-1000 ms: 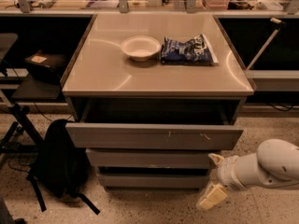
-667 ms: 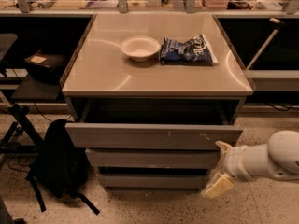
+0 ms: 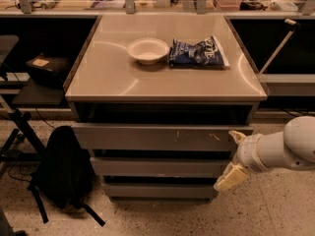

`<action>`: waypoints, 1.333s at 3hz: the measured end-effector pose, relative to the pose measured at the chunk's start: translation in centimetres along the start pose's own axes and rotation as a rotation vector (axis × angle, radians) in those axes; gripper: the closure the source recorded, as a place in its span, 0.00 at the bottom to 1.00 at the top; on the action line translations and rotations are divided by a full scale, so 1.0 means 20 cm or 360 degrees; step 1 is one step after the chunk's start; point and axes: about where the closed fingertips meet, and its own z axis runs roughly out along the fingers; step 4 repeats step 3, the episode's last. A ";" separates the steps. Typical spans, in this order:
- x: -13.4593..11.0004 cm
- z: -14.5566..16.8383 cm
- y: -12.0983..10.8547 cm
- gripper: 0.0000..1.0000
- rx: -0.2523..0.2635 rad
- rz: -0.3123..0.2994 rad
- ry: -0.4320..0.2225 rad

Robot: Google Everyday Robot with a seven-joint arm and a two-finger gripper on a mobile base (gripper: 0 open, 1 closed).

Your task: Close top drawer

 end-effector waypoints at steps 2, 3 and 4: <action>-0.08 0.10 -0.13 0.00 -0.0072 -0.0019 0.0011; -0.08 0.10 -0.13 0.00 -0.0072 -0.0019 0.0012; -0.08 0.10 -0.13 0.00 -0.0072 -0.0019 0.0012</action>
Offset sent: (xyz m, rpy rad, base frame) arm 0.1598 0.0330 -0.0373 0.0426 0.1733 0.1272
